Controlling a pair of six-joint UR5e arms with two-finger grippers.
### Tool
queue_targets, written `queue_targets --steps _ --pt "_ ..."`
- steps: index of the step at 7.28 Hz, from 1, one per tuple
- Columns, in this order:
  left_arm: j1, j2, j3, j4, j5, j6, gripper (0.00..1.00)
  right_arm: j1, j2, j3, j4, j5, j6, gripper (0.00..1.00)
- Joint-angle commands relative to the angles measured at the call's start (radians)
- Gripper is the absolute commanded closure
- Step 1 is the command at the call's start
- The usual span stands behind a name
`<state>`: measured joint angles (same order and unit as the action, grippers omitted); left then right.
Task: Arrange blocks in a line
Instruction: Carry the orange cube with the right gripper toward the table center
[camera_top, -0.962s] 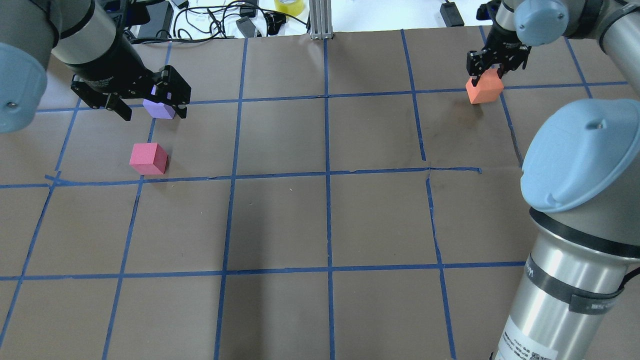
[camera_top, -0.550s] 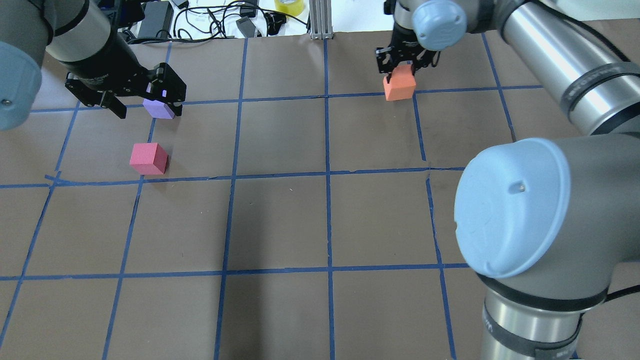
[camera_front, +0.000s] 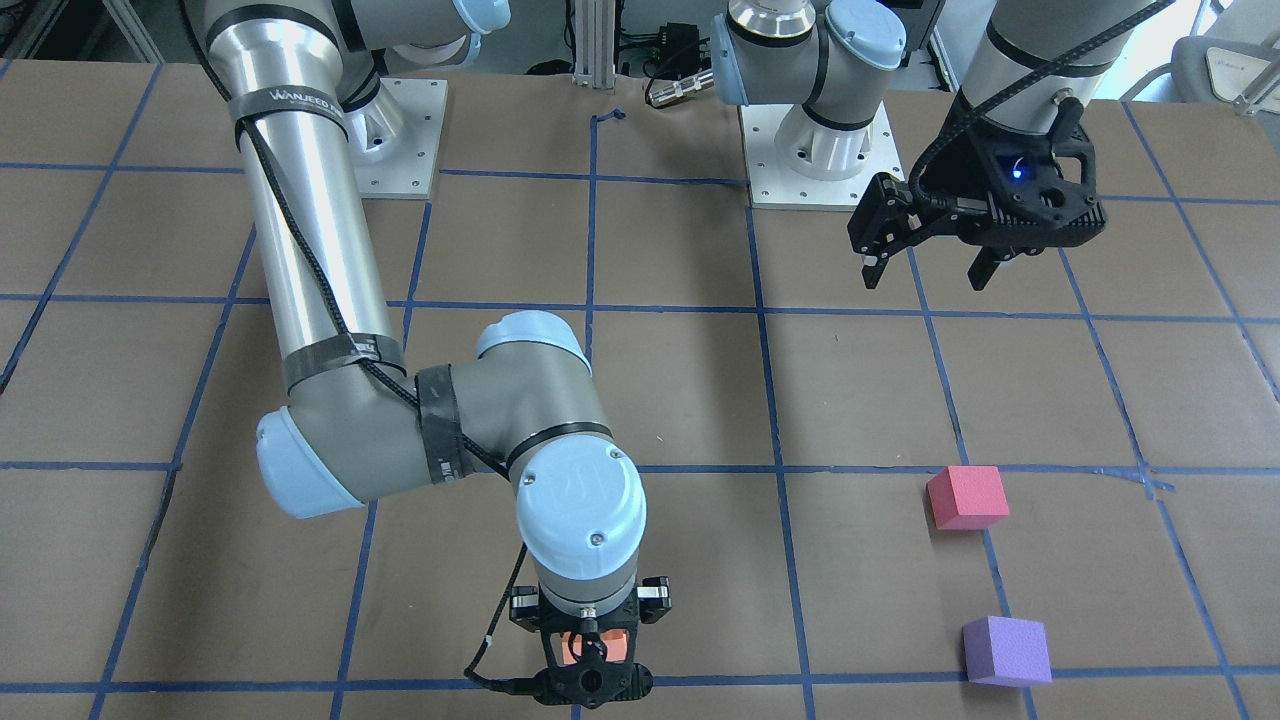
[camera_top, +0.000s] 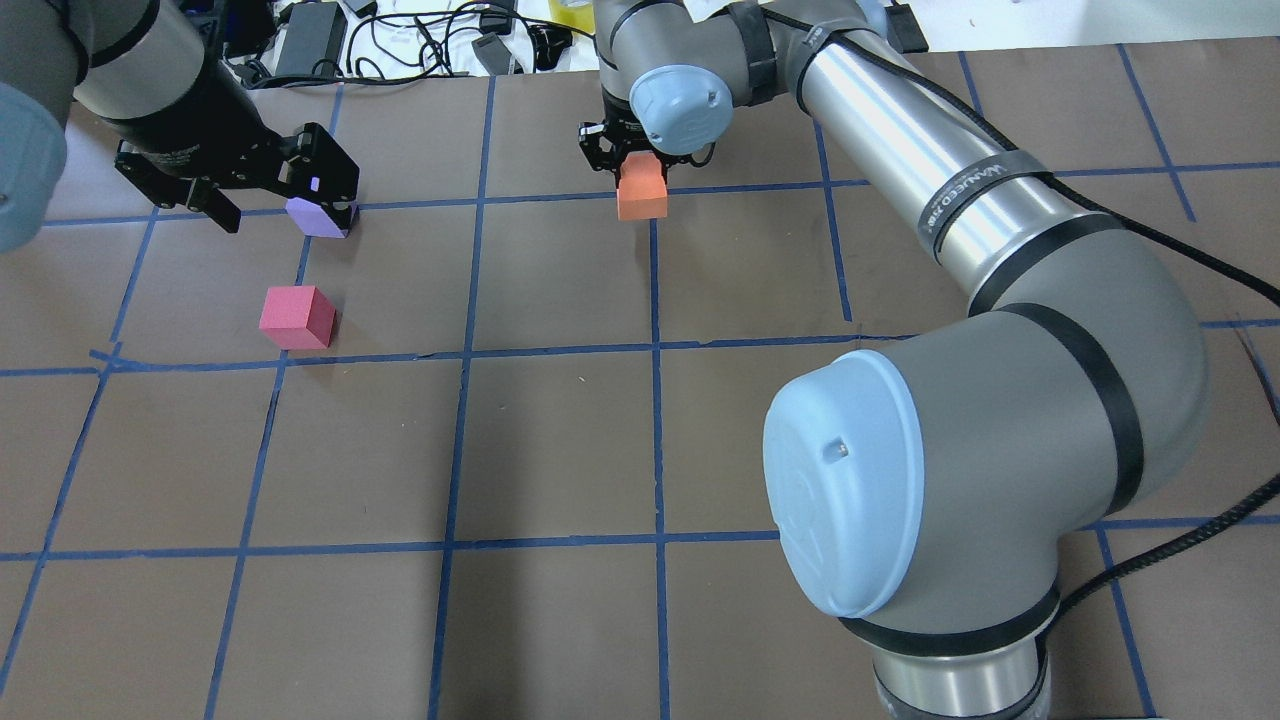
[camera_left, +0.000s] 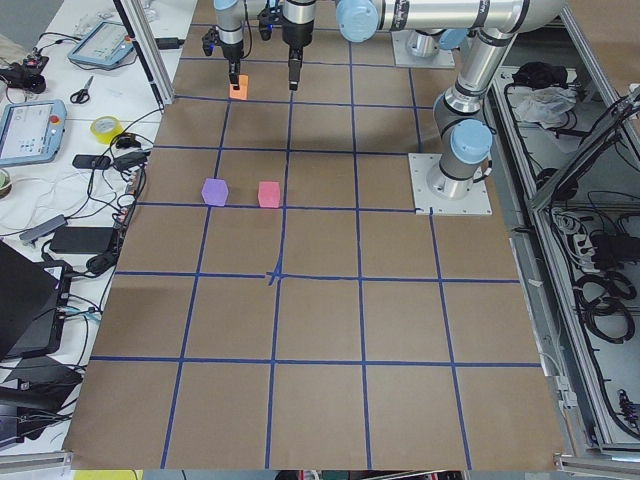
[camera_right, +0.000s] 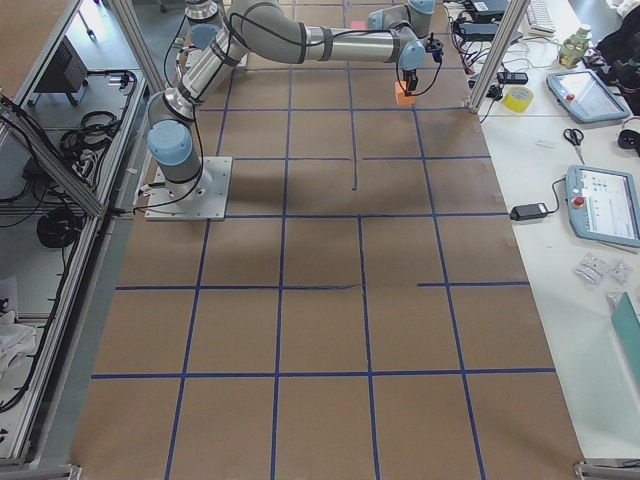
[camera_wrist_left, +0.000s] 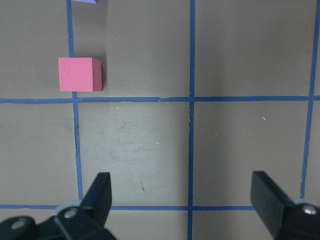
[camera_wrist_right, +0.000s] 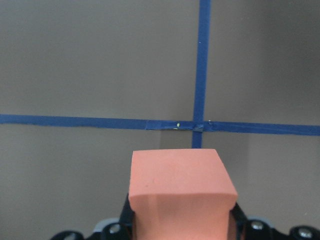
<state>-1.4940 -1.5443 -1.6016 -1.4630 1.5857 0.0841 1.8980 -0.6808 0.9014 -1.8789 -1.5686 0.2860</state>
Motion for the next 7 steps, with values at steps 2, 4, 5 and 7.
queue_targets --steps 2,4,5,7 --pt "0.0 0.001 -0.008 0.0 0.0 0.009 0.0 0.015 0.038 -0.027 -0.006 0.013 0.05 0.42" --pt "-0.002 0.0 -0.009 -0.002 0.002 0.011 0.0 0.015 0.046 -0.026 -0.009 0.012 0.087 0.29" --pt "-0.002 0.0 -0.009 0.0 -0.001 0.011 0.0 0.016 0.047 -0.022 -0.023 0.004 0.082 0.23" --pt "-0.002 -0.002 -0.009 0.0 0.0 0.011 0.0 0.016 0.049 -0.018 -0.022 0.001 0.076 0.0"
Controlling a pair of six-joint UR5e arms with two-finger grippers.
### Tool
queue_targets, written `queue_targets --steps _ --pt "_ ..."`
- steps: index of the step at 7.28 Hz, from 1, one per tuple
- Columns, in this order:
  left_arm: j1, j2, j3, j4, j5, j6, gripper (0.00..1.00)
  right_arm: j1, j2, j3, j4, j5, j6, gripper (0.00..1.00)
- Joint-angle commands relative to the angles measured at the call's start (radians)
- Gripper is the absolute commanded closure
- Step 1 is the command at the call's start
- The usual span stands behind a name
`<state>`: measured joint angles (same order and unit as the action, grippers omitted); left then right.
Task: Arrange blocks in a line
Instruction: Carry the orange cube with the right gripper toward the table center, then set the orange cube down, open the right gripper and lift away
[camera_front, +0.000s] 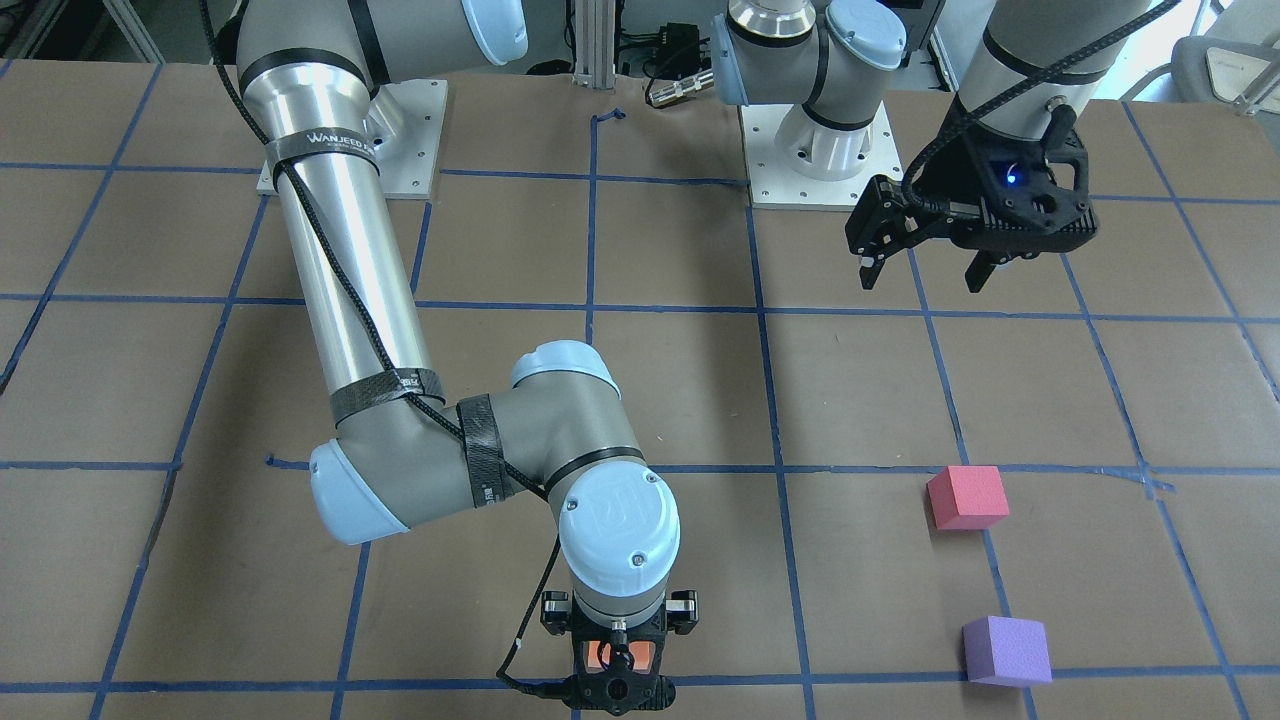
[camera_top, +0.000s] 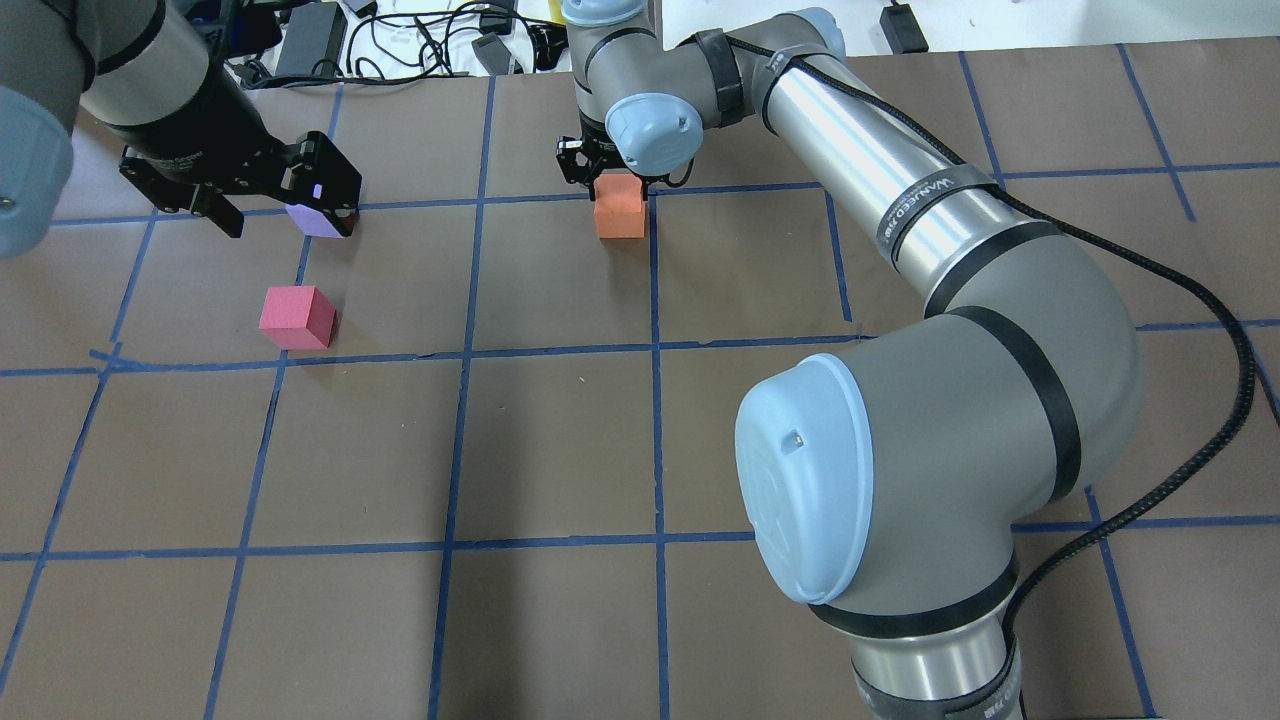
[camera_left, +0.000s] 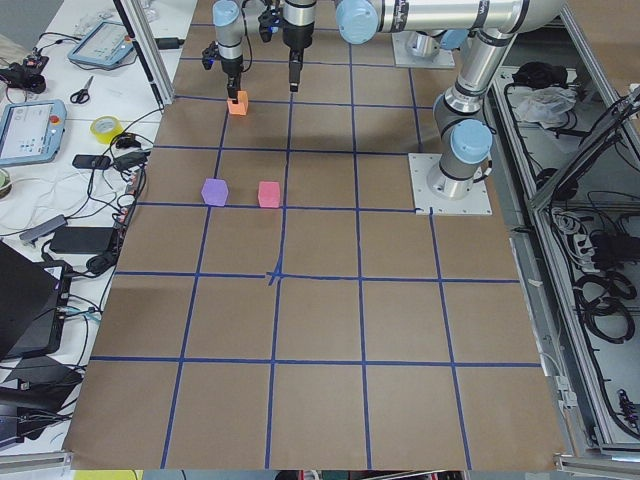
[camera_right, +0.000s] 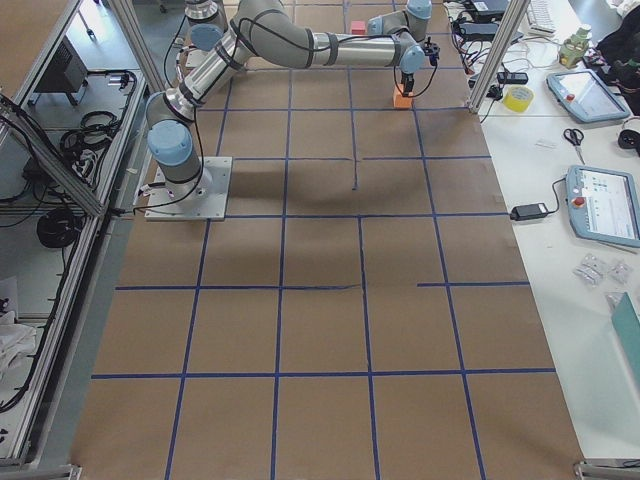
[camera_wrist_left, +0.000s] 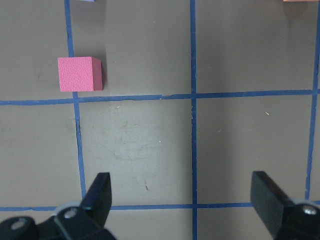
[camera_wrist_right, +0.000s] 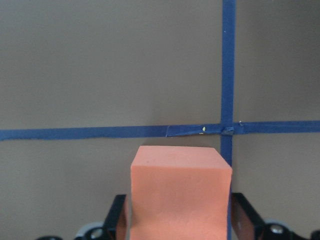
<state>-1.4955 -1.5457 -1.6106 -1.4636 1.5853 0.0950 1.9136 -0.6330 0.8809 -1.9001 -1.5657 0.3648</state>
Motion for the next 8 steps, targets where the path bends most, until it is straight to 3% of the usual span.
queue_targets --steps 1,4,6,8 --pt "0.0 -0.001 0.001 0.0 -0.001 0.006 0.0 -0.001 0.0 0.003 0.001 -0.002 -0.003 0.0" --pt "0.006 -0.013 0.03 0.005 -0.001 0.052 0.0 -0.028 -0.13 0.019 0.057 -0.005 -0.119 0.0" --pt "0.008 -0.031 0.049 0.015 -0.01 0.048 0.0 -0.066 -0.294 0.074 0.183 -0.007 -0.153 0.0" --pt "0.006 -0.108 0.058 0.133 -0.066 0.051 0.0 -0.155 -0.5 0.197 0.33 -0.005 -0.22 0.0"
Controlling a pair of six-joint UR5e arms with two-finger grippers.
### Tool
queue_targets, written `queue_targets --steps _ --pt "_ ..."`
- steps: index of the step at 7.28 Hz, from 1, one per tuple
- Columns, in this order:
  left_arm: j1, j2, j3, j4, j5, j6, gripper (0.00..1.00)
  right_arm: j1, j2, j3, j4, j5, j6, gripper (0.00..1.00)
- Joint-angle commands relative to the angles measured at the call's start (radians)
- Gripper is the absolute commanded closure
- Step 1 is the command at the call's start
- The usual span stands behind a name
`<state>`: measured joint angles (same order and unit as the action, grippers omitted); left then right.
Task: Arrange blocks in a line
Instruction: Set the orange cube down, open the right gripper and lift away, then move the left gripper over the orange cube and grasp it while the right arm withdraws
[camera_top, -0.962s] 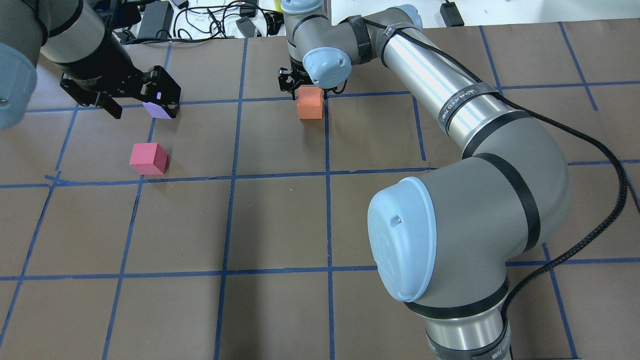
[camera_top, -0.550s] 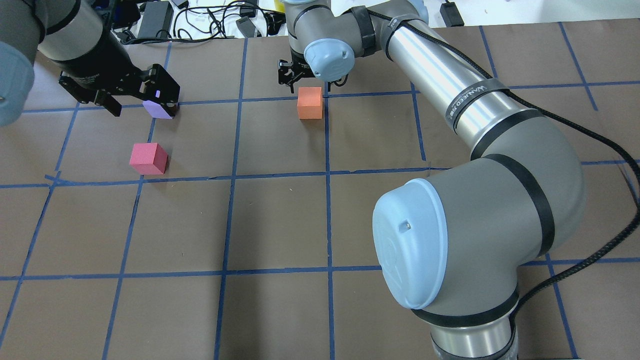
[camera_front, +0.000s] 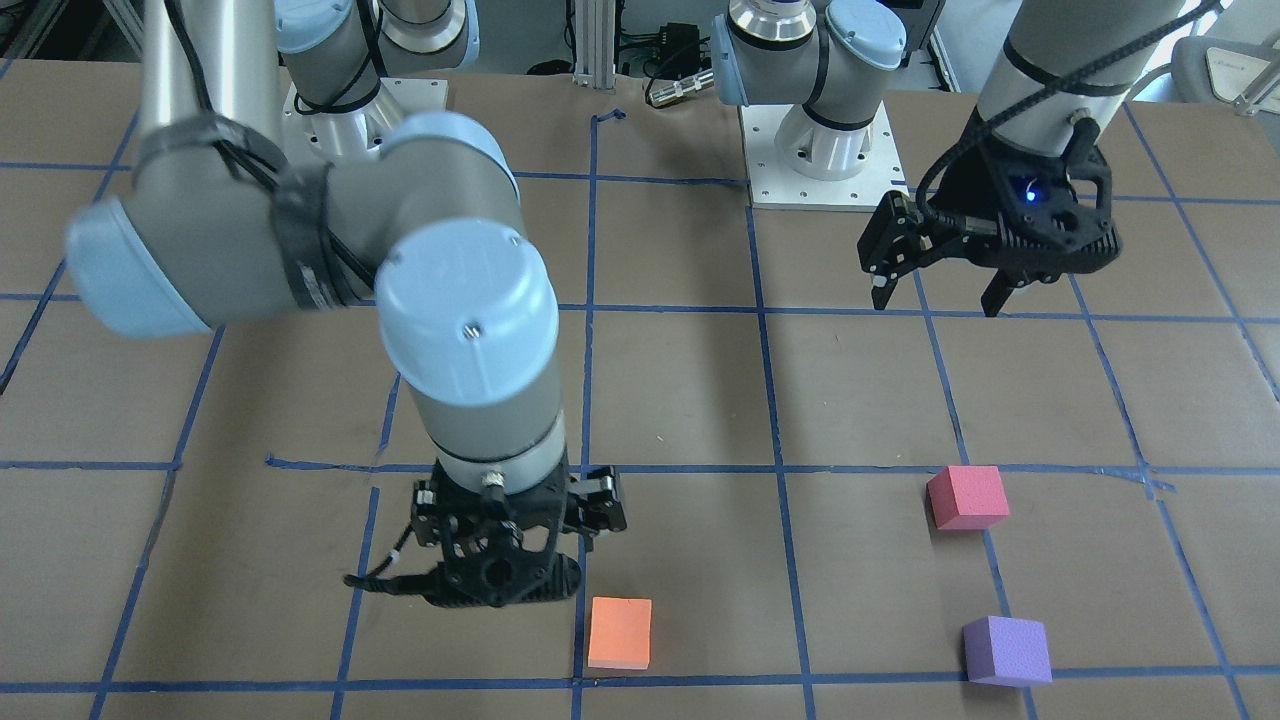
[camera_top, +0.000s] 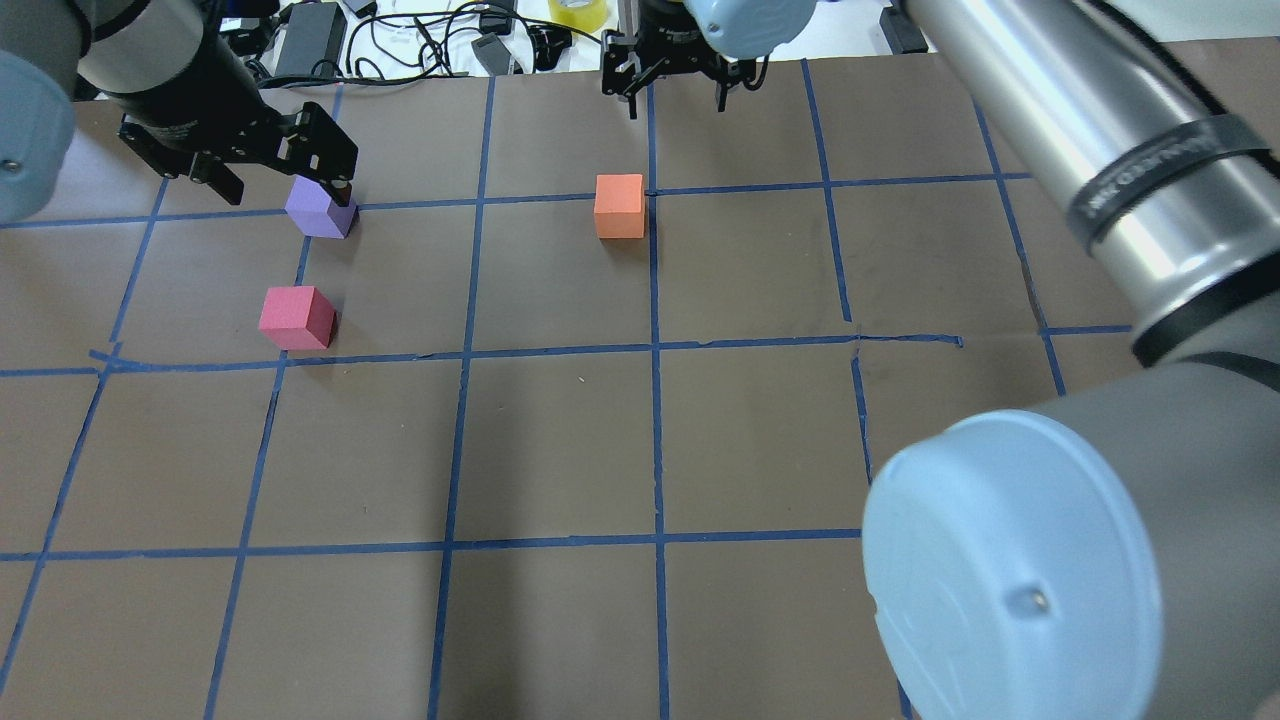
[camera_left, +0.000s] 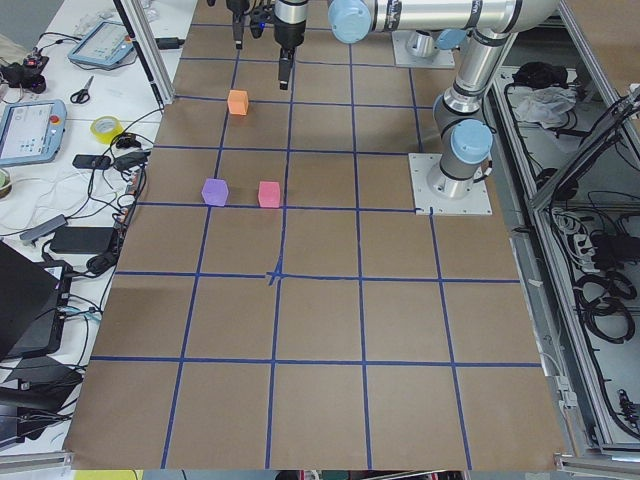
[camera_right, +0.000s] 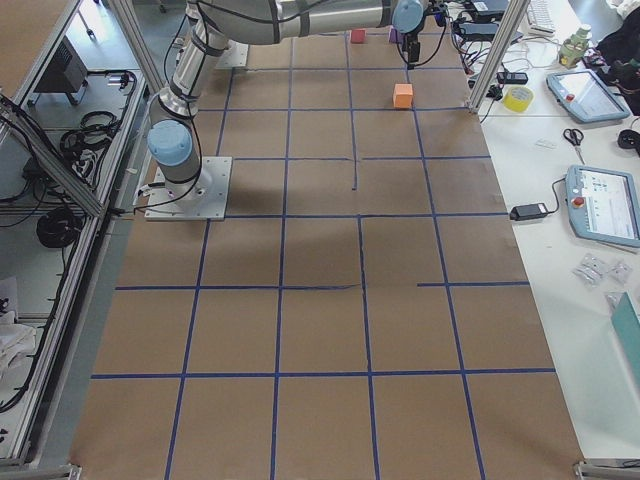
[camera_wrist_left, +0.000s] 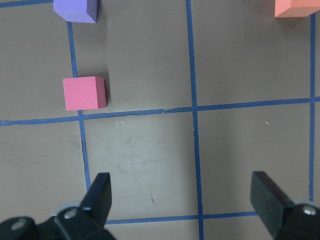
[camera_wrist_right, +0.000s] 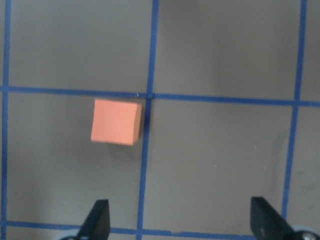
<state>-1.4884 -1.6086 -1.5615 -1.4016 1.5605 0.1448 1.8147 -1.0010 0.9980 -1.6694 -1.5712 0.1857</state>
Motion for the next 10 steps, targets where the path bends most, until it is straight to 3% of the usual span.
queue_targets --steps 1,3,4,5,6,7,10 --pt "-0.003 -0.107 0.026 0.211 -0.071 -0.004 0.0 -0.11 -0.25 0.175 0.15 0.0 -0.105 0.0" --pt "-0.041 -0.235 0.099 0.24 -0.074 -0.065 0.0 -0.156 -0.487 0.412 0.12 0.003 -0.123 0.0" --pt "-0.096 -0.298 0.138 0.281 -0.074 -0.132 0.0 -0.156 -0.546 0.48 0.029 0.0 -0.121 0.0" --pt "-0.139 -0.371 0.197 0.301 -0.073 -0.175 0.0 -0.16 -0.56 0.476 -0.062 0.0 -0.129 0.0" --pt "-0.191 -0.443 0.259 0.318 -0.065 -0.259 0.0 -0.16 -0.577 0.484 -0.069 -0.001 -0.132 0.0" --pt "-0.219 -0.515 0.311 0.329 -0.056 -0.266 0.0 -0.161 -0.577 0.487 -0.069 0.006 -0.134 0.0" --pt "-0.285 -0.64 0.337 0.406 -0.034 -0.339 0.0 -0.167 -0.581 0.488 -0.006 -0.003 -0.137 0.0"
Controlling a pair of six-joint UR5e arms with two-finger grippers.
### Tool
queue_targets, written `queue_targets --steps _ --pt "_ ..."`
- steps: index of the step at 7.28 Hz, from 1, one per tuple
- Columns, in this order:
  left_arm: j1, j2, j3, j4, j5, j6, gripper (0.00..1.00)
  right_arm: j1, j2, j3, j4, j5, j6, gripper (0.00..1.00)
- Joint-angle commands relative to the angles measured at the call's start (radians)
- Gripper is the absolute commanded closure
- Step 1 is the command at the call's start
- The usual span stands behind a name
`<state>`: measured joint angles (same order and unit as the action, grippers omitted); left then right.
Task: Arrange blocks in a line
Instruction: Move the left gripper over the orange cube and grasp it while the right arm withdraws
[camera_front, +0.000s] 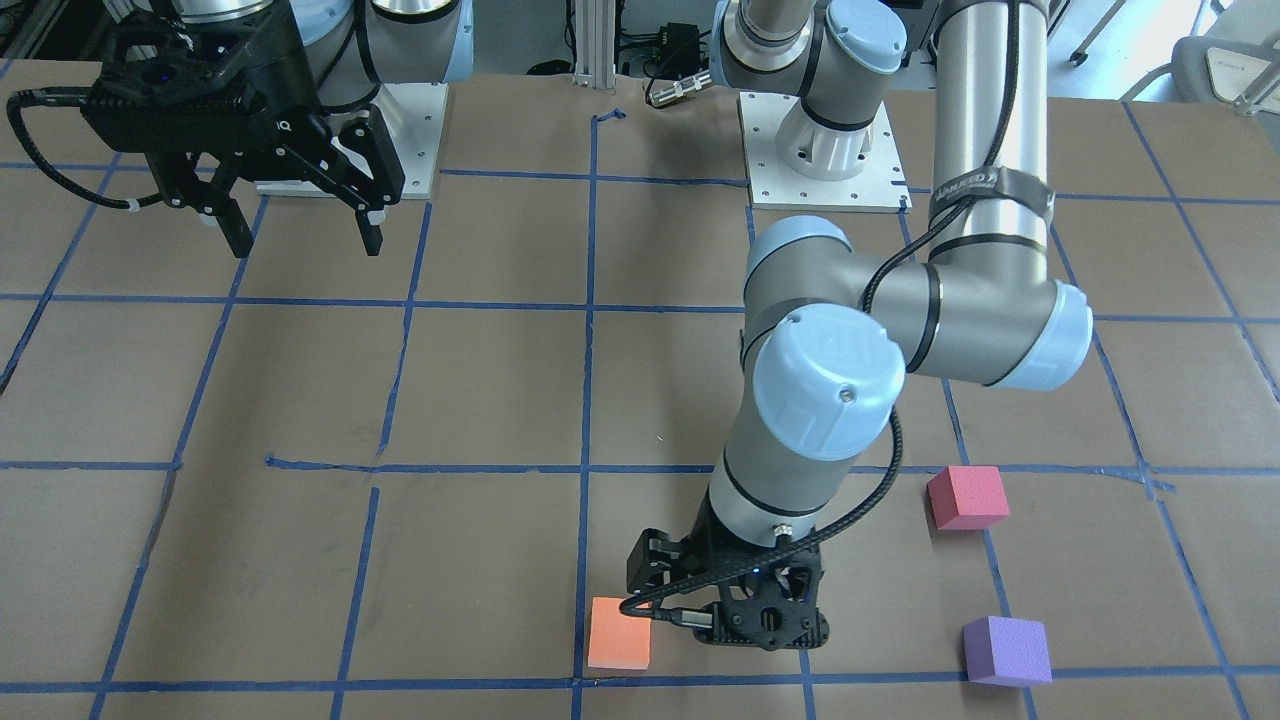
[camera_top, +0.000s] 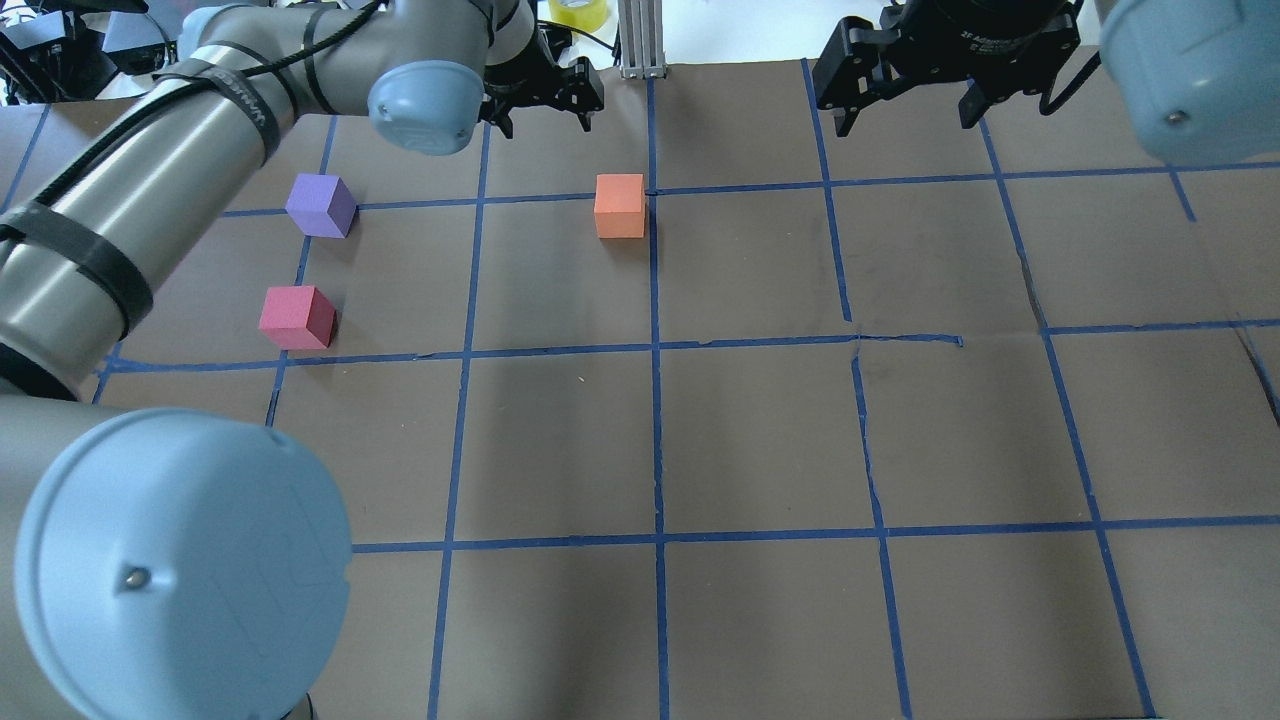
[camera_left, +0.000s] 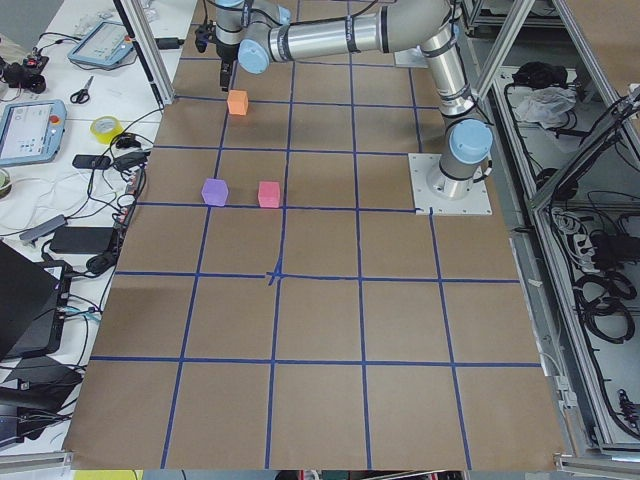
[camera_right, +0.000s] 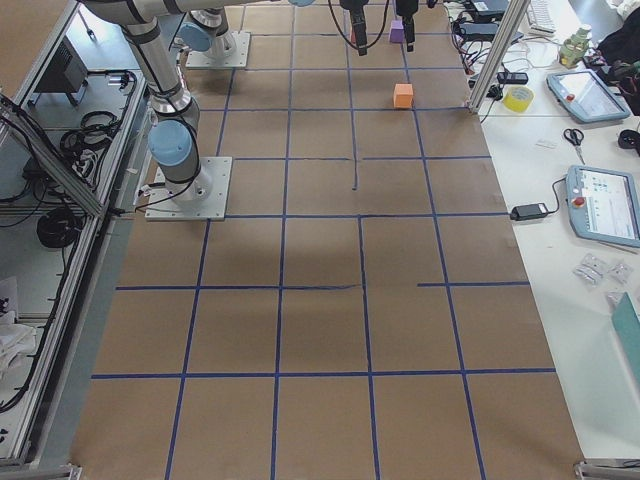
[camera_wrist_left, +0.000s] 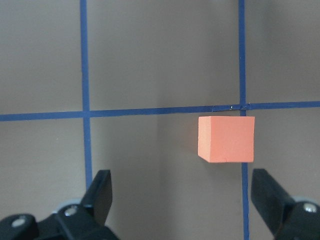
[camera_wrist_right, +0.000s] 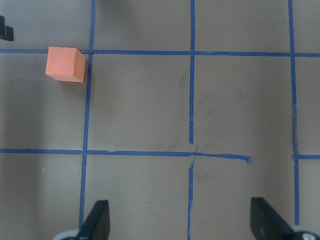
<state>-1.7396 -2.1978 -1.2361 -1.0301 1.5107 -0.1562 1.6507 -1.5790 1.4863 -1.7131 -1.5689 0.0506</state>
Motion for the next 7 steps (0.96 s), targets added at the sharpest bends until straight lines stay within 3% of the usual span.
queue_targets --steps 1,7 --pt "-0.044 -0.072 0.012 0.056 0.017 -0.066 0.0 -0.017 -0.003 0.0 0.047 -0.005 -0.002 0.0" --pt "-0.083 -0.169 0.006 0.133 0.008 -0.227 0.0 -0.028 -0.061 0.077 0.047 -0.002 0.008 0.0"
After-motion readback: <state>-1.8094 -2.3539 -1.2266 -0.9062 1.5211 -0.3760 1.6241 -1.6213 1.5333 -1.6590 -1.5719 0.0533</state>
